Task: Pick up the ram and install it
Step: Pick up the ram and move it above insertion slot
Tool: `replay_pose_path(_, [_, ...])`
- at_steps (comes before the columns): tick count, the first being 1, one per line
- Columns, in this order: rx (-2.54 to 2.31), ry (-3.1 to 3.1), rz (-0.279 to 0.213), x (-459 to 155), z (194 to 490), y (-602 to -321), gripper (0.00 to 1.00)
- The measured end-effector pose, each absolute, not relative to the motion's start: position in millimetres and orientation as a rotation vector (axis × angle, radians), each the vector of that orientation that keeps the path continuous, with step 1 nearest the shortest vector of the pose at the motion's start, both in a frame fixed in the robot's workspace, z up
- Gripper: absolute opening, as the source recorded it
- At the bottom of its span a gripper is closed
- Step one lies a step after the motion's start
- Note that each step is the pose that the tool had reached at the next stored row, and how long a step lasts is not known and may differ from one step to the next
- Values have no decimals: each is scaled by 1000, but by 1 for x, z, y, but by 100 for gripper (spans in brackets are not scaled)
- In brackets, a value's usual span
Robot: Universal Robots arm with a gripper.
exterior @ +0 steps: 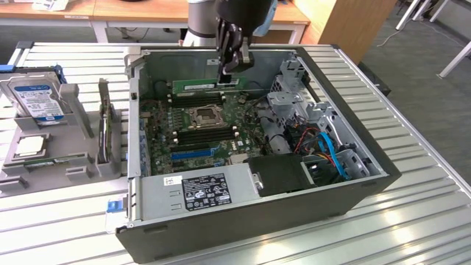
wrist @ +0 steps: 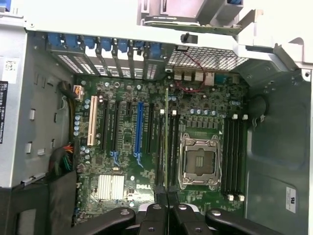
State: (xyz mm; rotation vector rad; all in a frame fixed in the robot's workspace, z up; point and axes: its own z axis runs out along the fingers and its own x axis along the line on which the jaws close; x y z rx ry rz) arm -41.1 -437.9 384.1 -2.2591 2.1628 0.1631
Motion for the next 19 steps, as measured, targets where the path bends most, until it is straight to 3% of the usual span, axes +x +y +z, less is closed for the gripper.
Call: replay_pose_path(19, [-2259, 2163, 163, -41, 384, -418, 12])
